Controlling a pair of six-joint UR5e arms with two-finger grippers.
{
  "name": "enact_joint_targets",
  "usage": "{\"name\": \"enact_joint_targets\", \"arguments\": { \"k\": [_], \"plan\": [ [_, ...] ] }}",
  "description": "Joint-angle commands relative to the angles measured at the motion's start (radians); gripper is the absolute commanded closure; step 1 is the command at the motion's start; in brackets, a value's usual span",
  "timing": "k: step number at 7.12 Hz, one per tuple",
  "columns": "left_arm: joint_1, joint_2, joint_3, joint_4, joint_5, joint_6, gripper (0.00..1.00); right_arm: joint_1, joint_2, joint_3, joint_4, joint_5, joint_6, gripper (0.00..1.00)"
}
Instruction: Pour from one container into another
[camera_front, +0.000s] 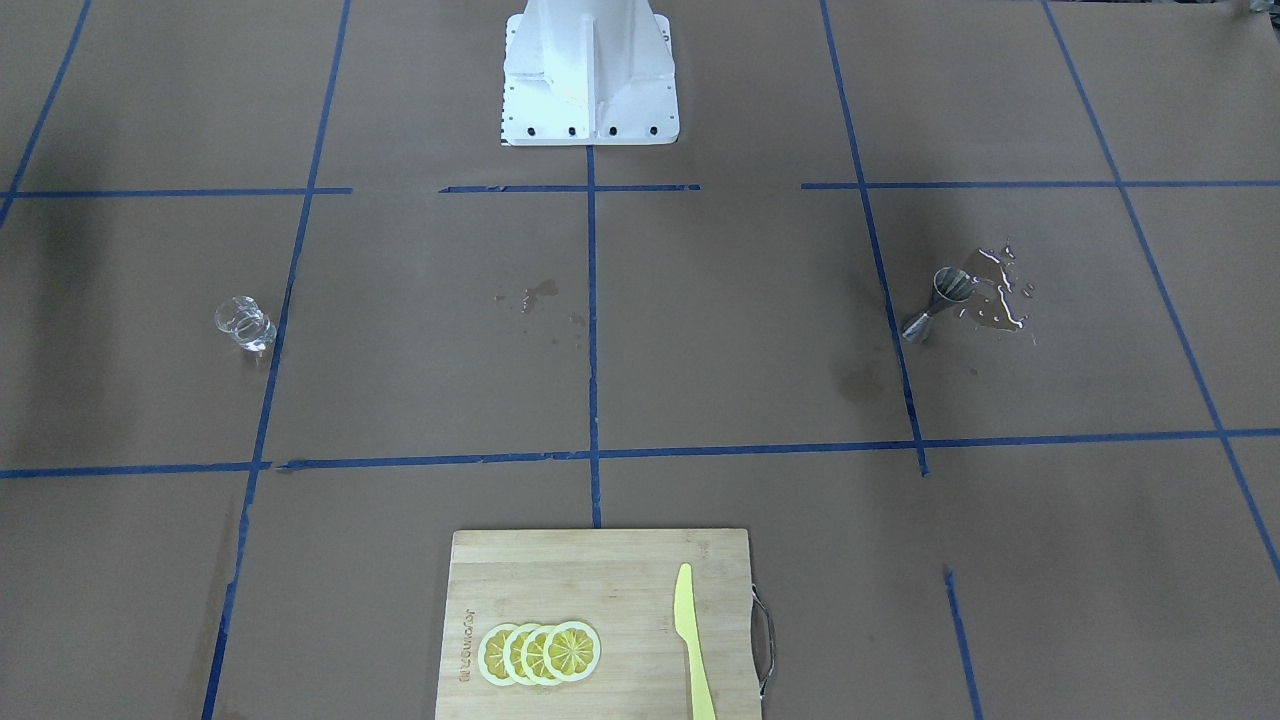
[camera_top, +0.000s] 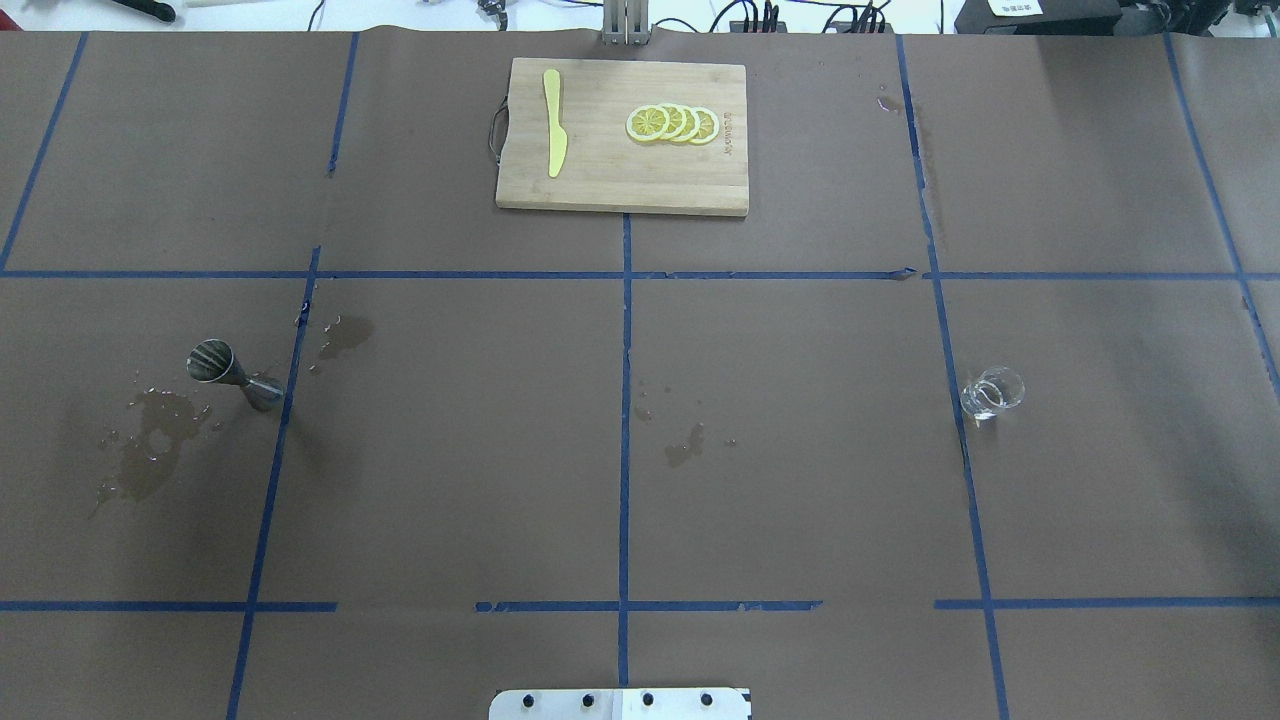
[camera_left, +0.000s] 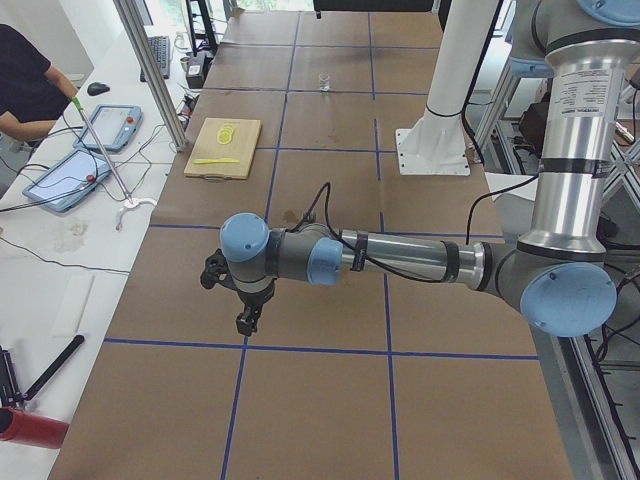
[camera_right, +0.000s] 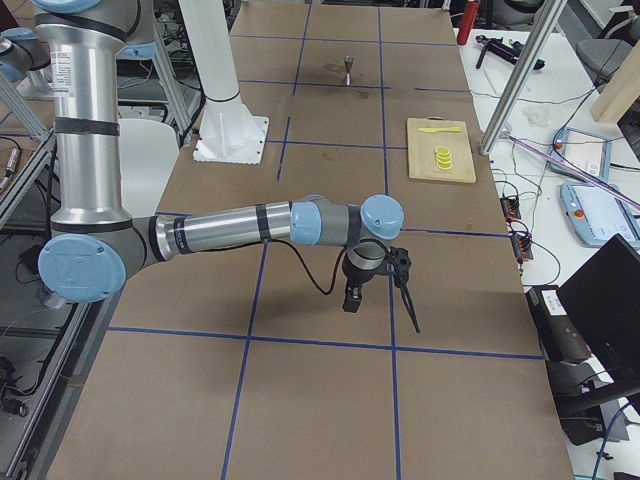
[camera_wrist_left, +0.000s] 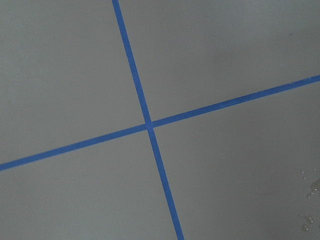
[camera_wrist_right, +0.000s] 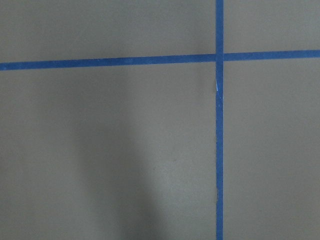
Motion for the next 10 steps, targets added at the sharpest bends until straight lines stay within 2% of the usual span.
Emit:
{"name": "enact_joint_targets", "arguments": {
  "k": [1, 3, 4, 5, 6, 7, 8, 9, 10],
  "plan": [
    [0.004, 0.023, -0.049, -0.041, 0.009, 0.001, 0.00, 0.000, 0.002, 0.015, 0.030, 0.003, 0.003, 0.00],
    [0.008, 0.026, -0.030, -0.061, 0.008, -0.024, 0.00, 0.000, 0.003, 0.013, 0.032, 0.003, 0.003, 0.00],
    [0.007, 0.023, -0.039, -0.165, 0.044, -0.021, 0.00, 0.000, 0.018, 0.021, 0.032, 0.003, 0.003, 0.00],
    [0.007, 0.049, -0.027, -0.277, 0.028, -0.053, 0.00, -0.002, 0.023, 0.024, 0.033, 0.001, 0.003, 0.00],
    [0.018, 0.058, -0.042, -0.354, -0.072, -0.323, 0.00, -0.002, 0.032, 0.024, 0.033, 0.001, 0.005, 0.00],
    [0.125, 0.062, -0.074, -0.516, -0.060, -0.519, 0.00, -0.002, 0.034, 0.027, 0.033, 0.003, 0.005, 0.00],
    [0.215, 0.077, -0.117, -0.627, 0.009, -0.621, 0.00, -0.003, 0.034, 0.030, 0.033, 0.006, 0.005, 0.00],
    [0.311, 0.078, -0.187, -0.649, 0.091, -0.744, 0.00, -0.006, 0.037, 0.030, 0.035, 0.006, 0.004, 0.00],
    [0.444, 0.078, -0.276, -0.651, 0.253, -0.906, 0.00, -0.009, 0.040, 0.030, 0.035, 0.006, 0.003, 0.00]
  ]
}}
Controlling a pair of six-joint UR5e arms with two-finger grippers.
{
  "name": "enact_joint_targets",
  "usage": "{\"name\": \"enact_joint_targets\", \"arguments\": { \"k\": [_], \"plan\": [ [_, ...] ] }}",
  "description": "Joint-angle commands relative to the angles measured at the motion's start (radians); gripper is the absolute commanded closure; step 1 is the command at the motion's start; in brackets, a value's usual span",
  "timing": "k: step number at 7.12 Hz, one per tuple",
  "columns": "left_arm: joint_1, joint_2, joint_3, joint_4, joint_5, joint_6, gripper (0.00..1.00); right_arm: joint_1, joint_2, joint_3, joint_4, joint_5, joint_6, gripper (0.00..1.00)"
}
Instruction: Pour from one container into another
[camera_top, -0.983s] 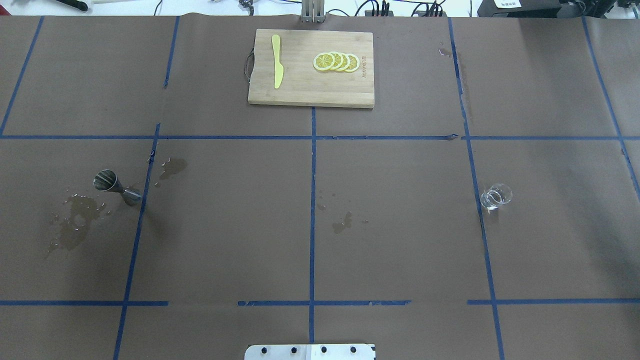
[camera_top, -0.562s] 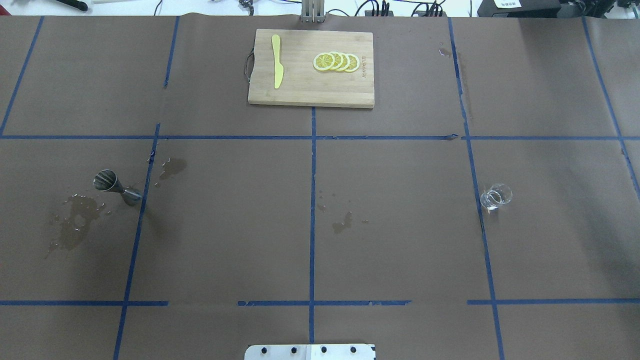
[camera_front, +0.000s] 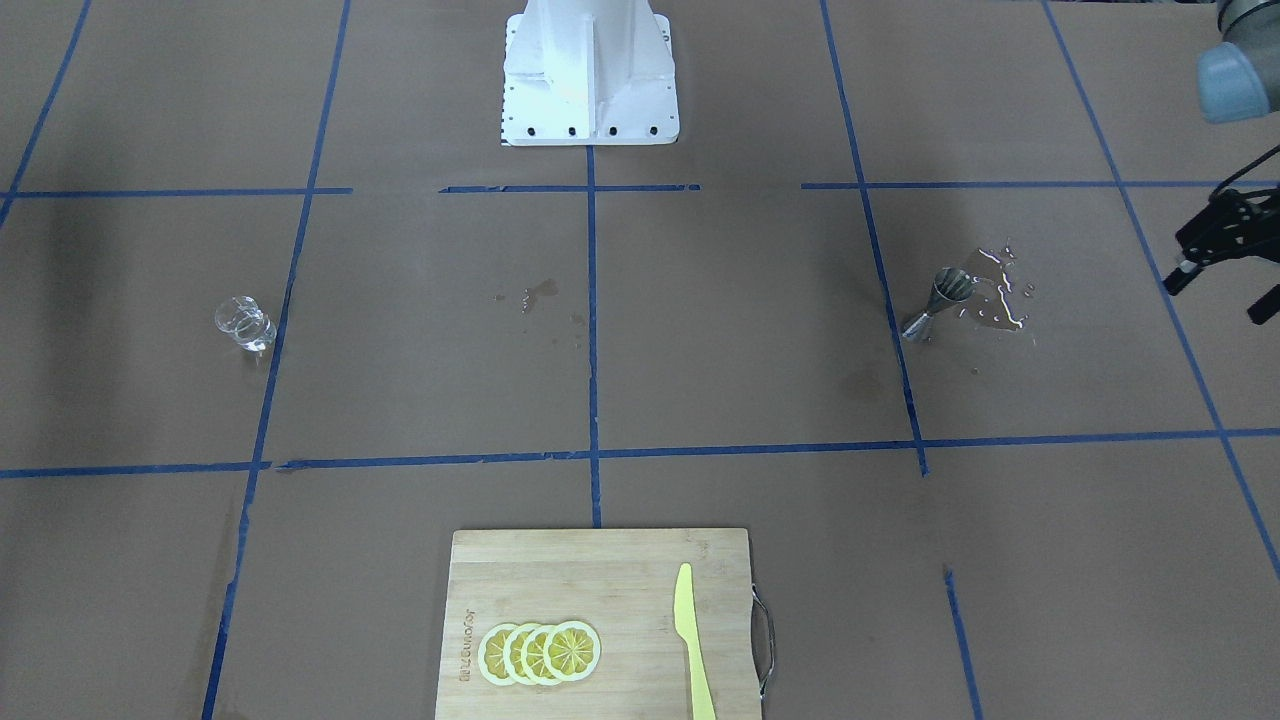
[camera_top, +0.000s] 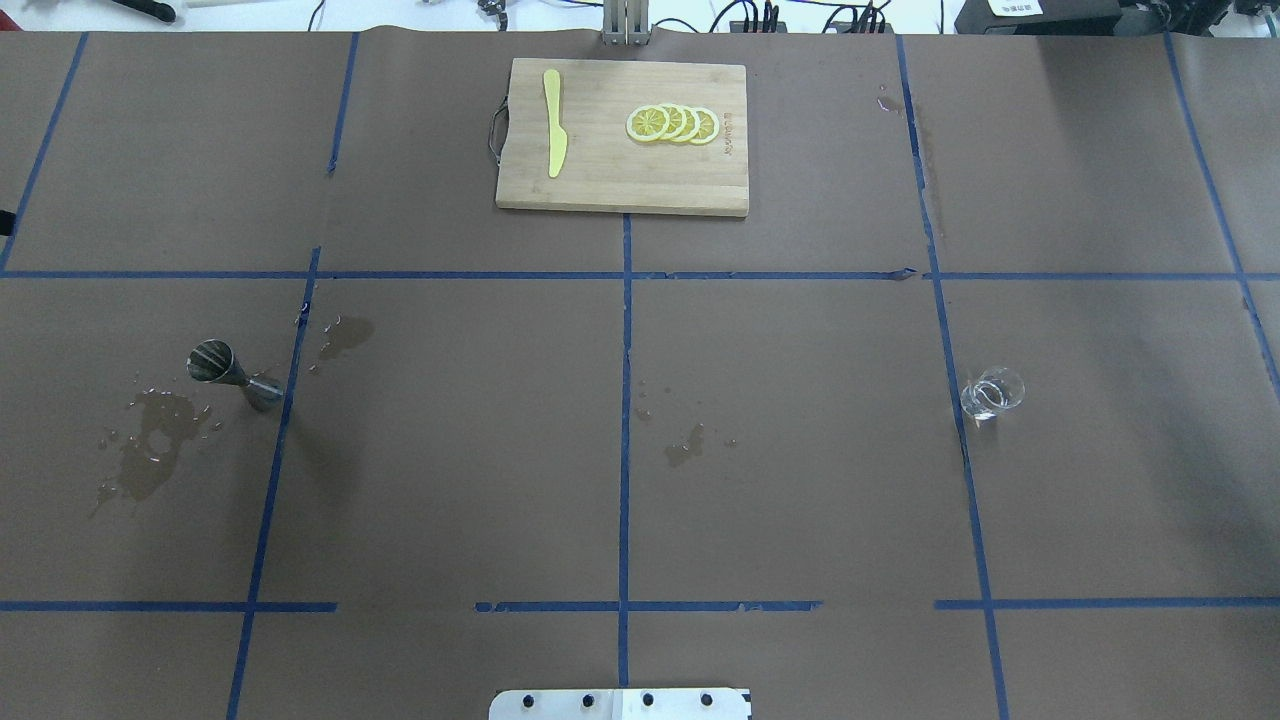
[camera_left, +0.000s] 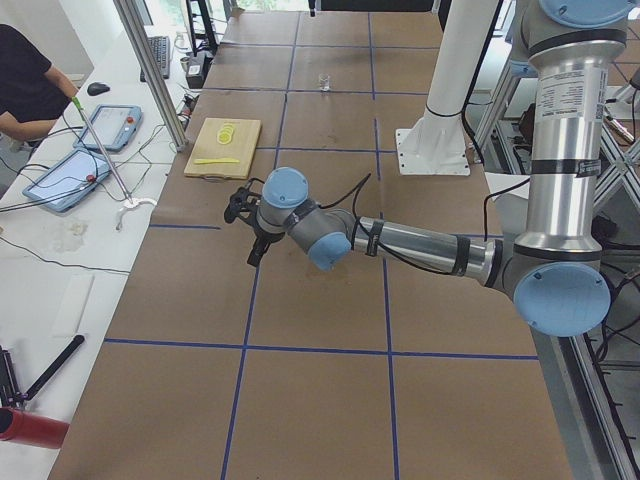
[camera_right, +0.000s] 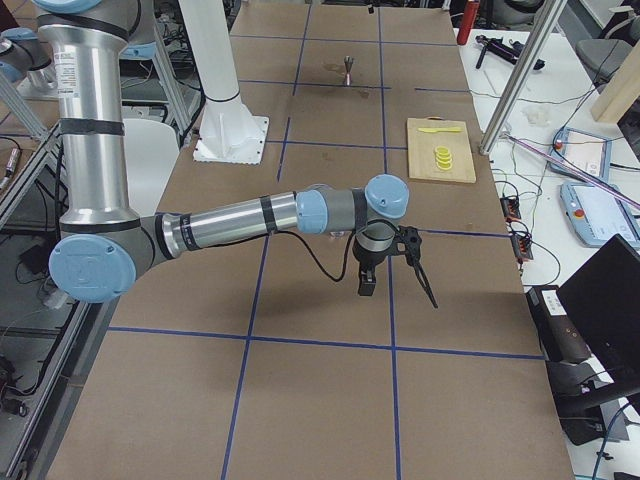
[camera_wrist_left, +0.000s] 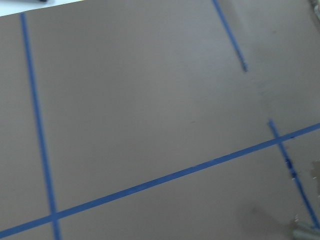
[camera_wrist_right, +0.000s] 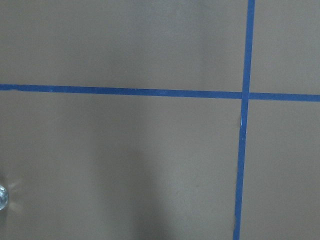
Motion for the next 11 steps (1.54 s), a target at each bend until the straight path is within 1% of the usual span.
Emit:
{"name": "enact_joint_targets", "arguments": {
  "k": [1, 3, 4, 5, 6, 7, 8, 9, 10, 11],
  "plan": [
    [0.293, 0.003, -0.186, -0.033, 0.339, -0.317, 0.00, -0.005, 0.005, 0.001, 0.001, 0.000, -0.001, 0.00],
    [0.514, 0.009, -0.243, -0.030, 0.647, -0.529, 0.00, -0.016, 0.021, -0.004, -0.001, -0.001, 0.001, 0.00],
    [0.623, 0.050, -0.265, -0.028, 0.827, -0.625, 0.02, -0.017, 0.021, -0.002, 0.001, -0.001, 0.001, 0.00],
    [0.718, 0.123, -0.302, -0.027, 1.027, -0.654, 0.03, -0.017, 0.021, -0.002, 0.001, -0.001, 0.001, 0.00],
    [0.788, 0.159, -0.306, -0.028, 1.131, -0.763, 0.02, -0.020, 0.025, -0.002, 0.001, -0.001, 0.001, 0.00],
    [0.881, 0.162, -0.308, -0.027, 1.281, -0.925, 0.02, -0.024, 0.025, -0.001, 0.001, -0.001, 0.001, 0.00],
    [0.946, 0.164, -0.299, -0.024, 1.407, -1.001, 0.01, -0.025, 0.027, -0.007, 0.001, -0.003, -0.001, 0.00],
    [1.027, 0.173, -0.278, -0.013, 1.536, -1.055, 0.01, -0.027, 0.027, -0.007, 0.001, -0.003, 0.001, 0.00],
    [1.062, 0.204, -0.270, -0.013, 1.611, -1.060, 0.01, -0.031, 0.027, -0.007, 0.001, -0.003, 0.001, 0.00],
    [1.084, 0.204, -0.235, -0.013, 1.691, -1.062, 0.01, -0.034, 0.027, -0.007, 0.001, -0.003, 0.001, 0.00]
  ]
}}
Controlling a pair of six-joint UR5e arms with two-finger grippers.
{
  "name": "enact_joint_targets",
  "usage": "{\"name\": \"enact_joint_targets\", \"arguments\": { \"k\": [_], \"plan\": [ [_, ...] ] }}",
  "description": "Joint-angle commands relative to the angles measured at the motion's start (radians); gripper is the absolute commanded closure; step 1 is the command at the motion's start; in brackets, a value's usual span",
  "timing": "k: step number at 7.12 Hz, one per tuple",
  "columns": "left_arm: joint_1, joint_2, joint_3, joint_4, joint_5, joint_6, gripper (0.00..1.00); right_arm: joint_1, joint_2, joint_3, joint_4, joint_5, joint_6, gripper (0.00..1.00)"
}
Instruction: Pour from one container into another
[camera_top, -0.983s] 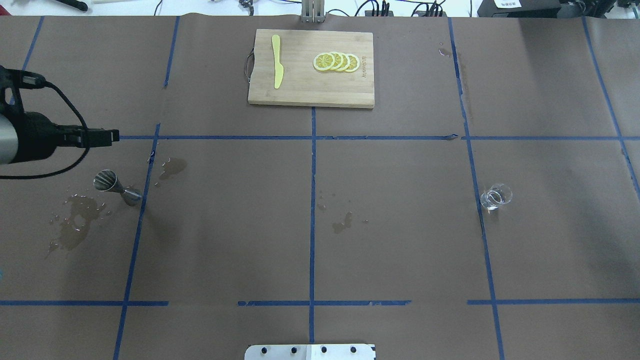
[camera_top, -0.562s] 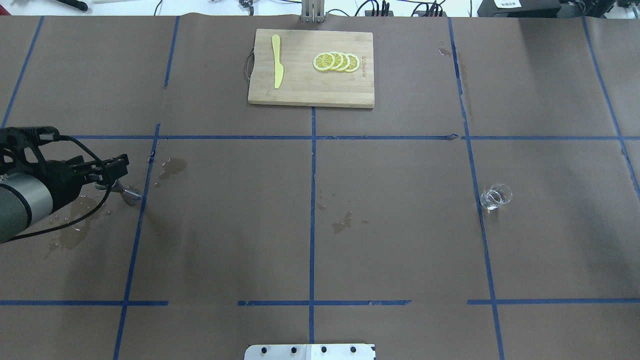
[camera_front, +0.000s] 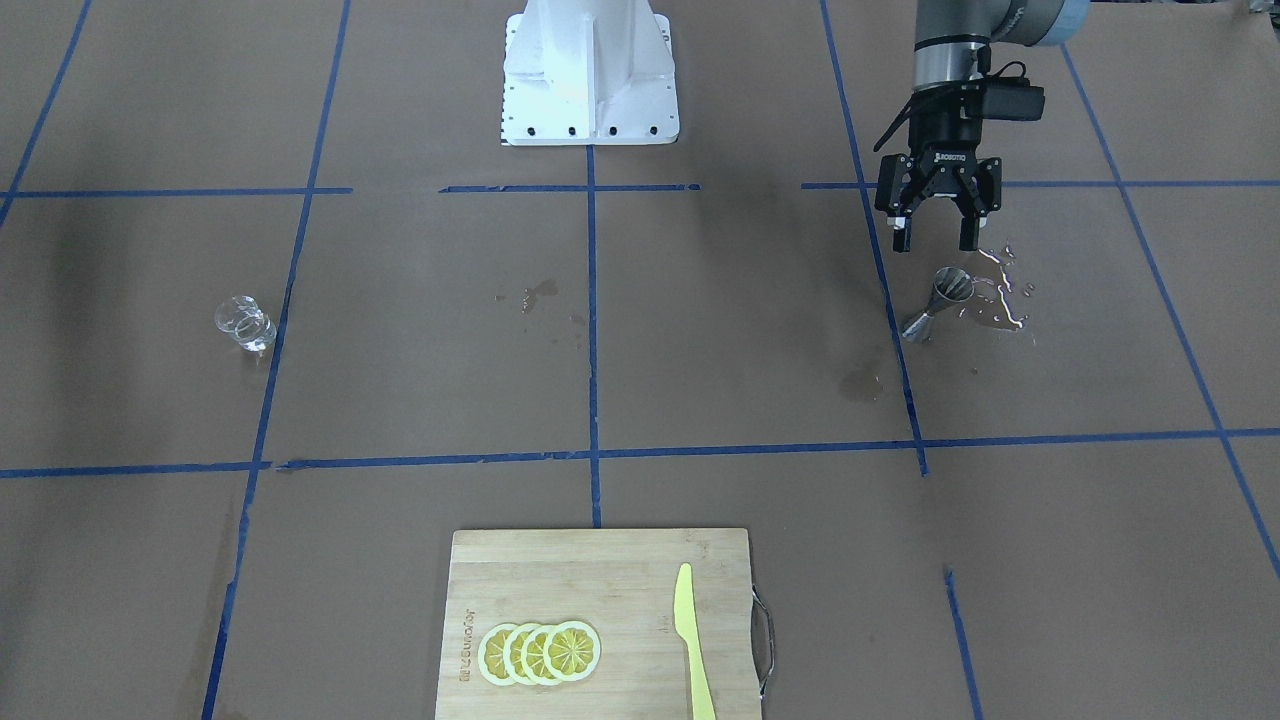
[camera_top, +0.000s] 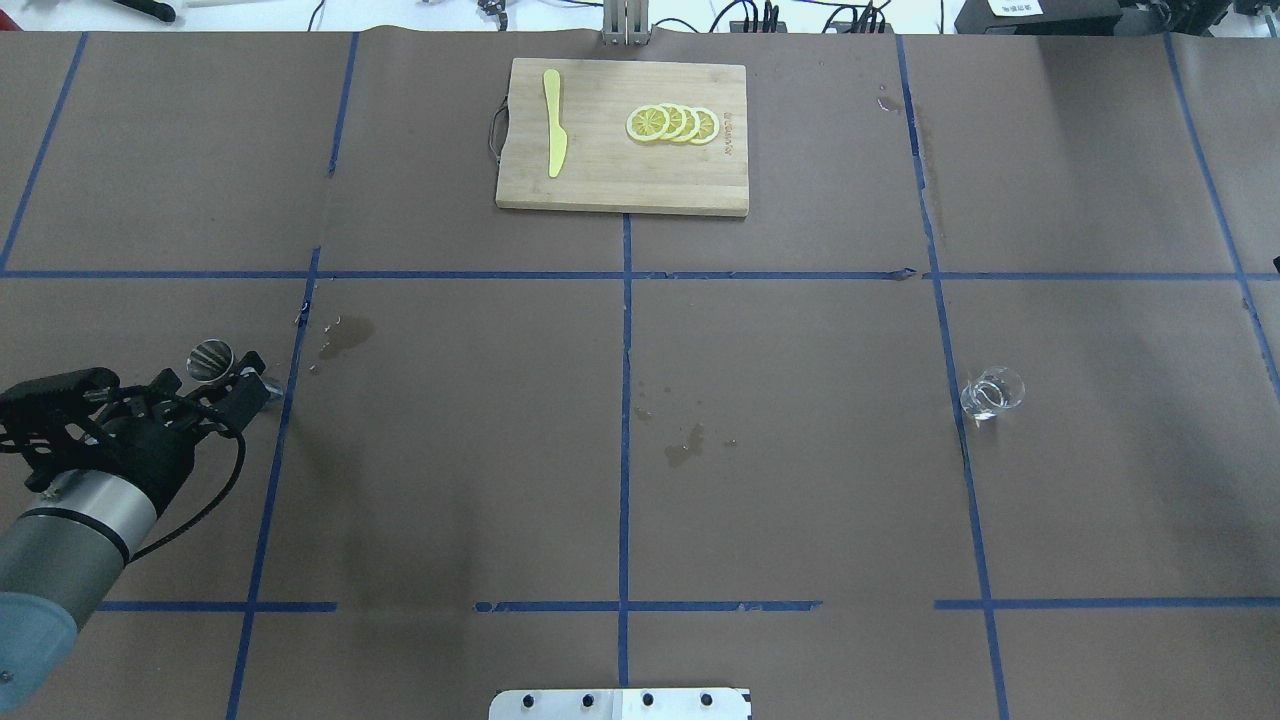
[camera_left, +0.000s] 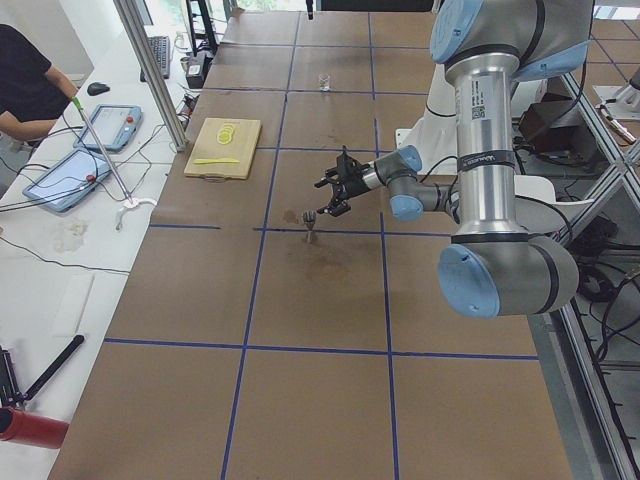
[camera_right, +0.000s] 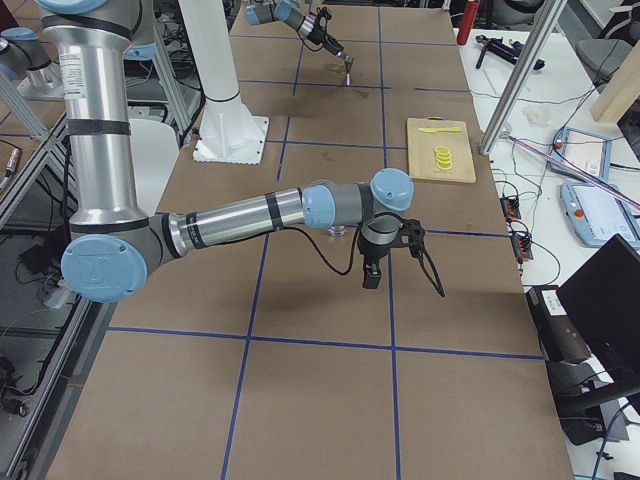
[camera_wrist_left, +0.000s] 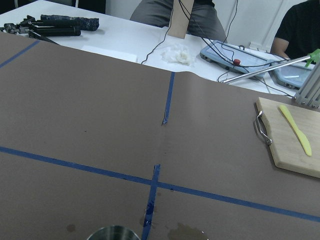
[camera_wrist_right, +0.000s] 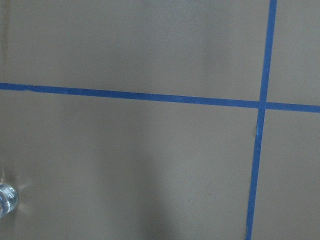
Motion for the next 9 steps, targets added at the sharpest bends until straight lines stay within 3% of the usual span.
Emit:
{"name": "enact_joint_targets", "arguments": {
  "k": [1, 9],
  "plan": [
    [0.053, 0.011, 0.083, 0.000, 0.127, -0.013, 0.01, -0.004, 0.000, 0.003, 0.000, 0.000, 0.000, 0.00],
    [0.067, -0.125, 0.330, -0.014, 0.166, -0.003, 0.02, -0.007, 0.000, 0.004, 0.000, 0.000, -0.001, 0.00]
  ]
}}
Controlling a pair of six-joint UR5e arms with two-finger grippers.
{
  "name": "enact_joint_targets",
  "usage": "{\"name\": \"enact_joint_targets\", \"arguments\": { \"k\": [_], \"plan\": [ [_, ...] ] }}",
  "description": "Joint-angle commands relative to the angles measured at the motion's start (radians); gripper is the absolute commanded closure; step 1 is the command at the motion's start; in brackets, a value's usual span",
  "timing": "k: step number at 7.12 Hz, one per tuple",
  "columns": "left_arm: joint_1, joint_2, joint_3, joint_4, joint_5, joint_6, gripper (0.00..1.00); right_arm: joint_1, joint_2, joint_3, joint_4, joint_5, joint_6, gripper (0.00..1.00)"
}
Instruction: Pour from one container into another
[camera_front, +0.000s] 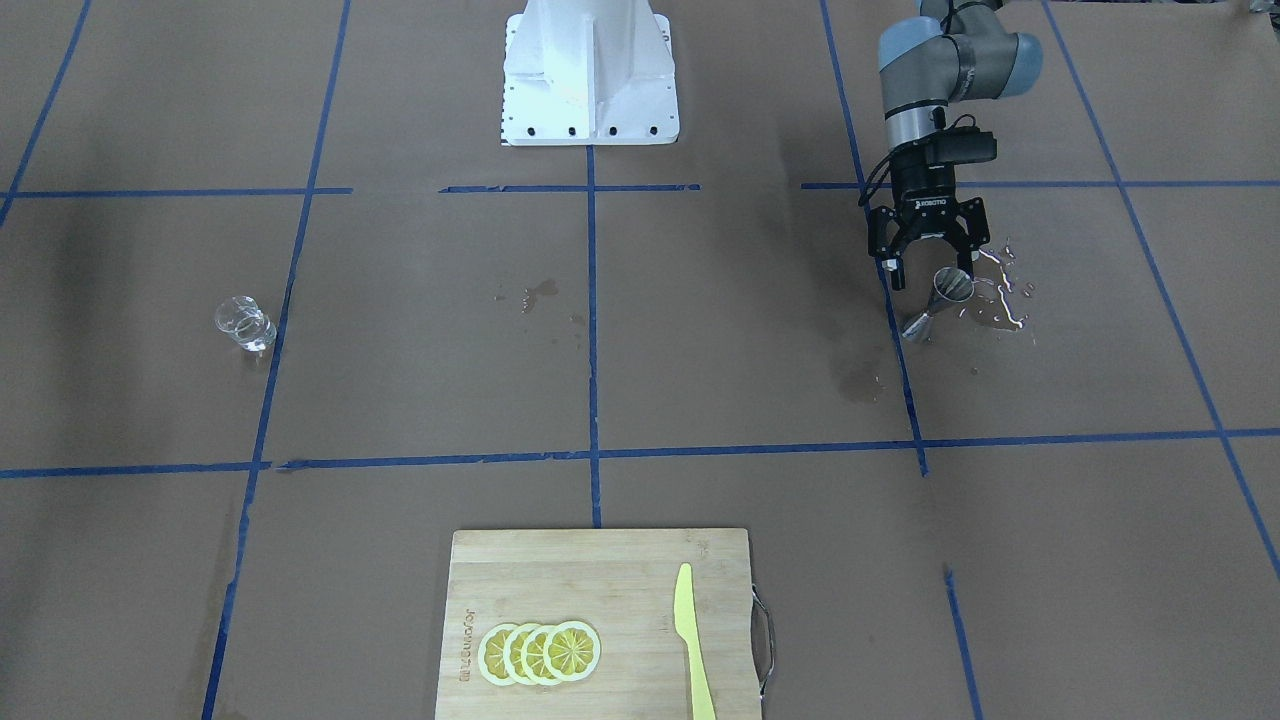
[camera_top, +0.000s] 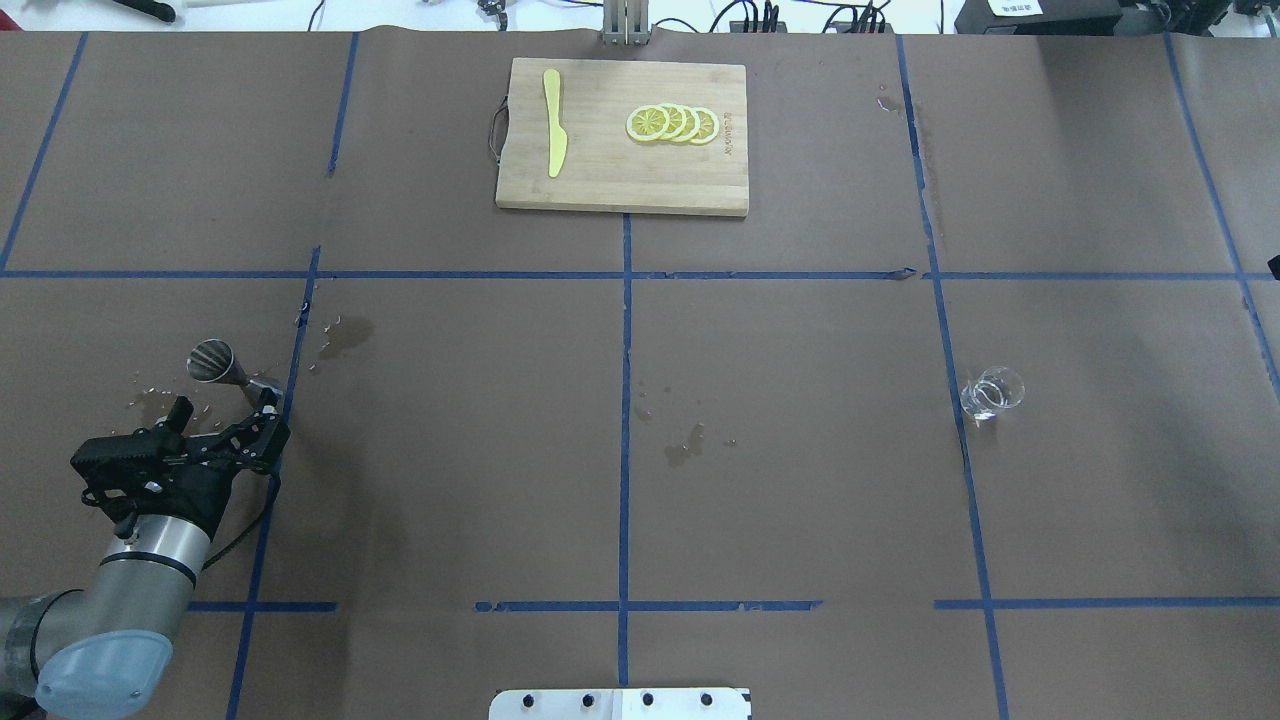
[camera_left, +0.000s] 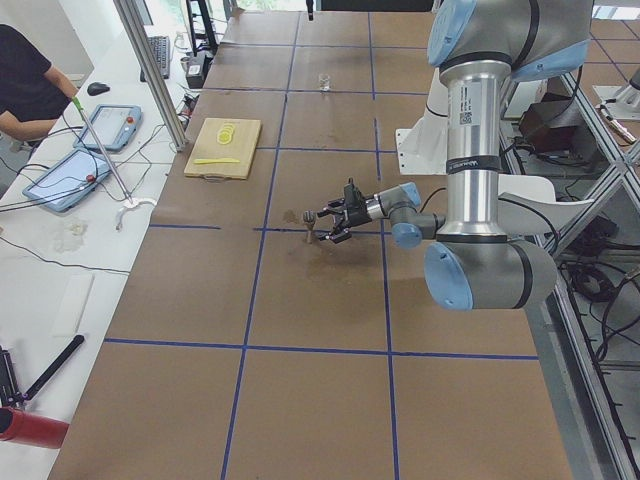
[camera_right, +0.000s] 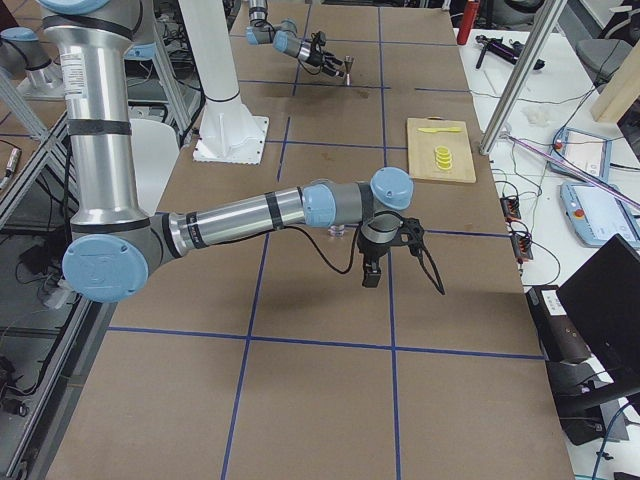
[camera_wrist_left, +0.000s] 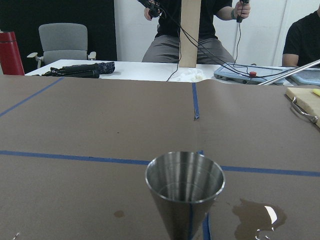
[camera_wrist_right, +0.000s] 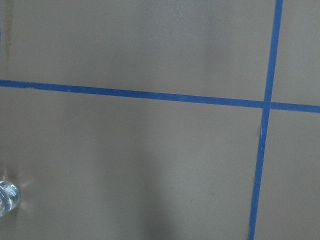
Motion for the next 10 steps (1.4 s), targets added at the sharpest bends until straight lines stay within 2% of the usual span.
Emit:
{"name": "enact_joint_targets", "arguments": {
  "k": [1, 4, 7, 8, 9, 10],
  "plan": [
    [0.002, -0.040, 0.057, -0.006, -0.001, 0.006, 0.03, -0.002, 0.000, 0.000, 0.000, 0.000, 0.000, 0.00],
    [-0.029, -0.055, 0.071, -0.006, -0.007, 0.008, 0.12, -0.003, 0.000, 0.000, 0.000, 0.000, -0.002, 0.00],
    [-0.069, -0.060, 0.083, -0.007, -0.007, 0.049, 0.11, -0.005, 0.000, -0.001, 0.000, 0.000, -0.003, 0.00],
    [-0.069, -0.065, 0.083, -0.007, -0.007, 0.050, 0.16, -0.005, 0.000, -0.003, 0.000, -0.002, -0.003, 0.00],
    [-0.069, -0.086, 0.083, -0.007, -0.006, 0.052, 0.27, -0.005, 0.000, -0.004, 0.000, -0.002, -0.003, 0.00],
    [-0.070, -0.089, 0.083, -0.007, -0.006, 0.057, 0.45, -0.005, 0.000, -0.006, 0.000, -0.002, -0.003, 0.00]
  ]
}}
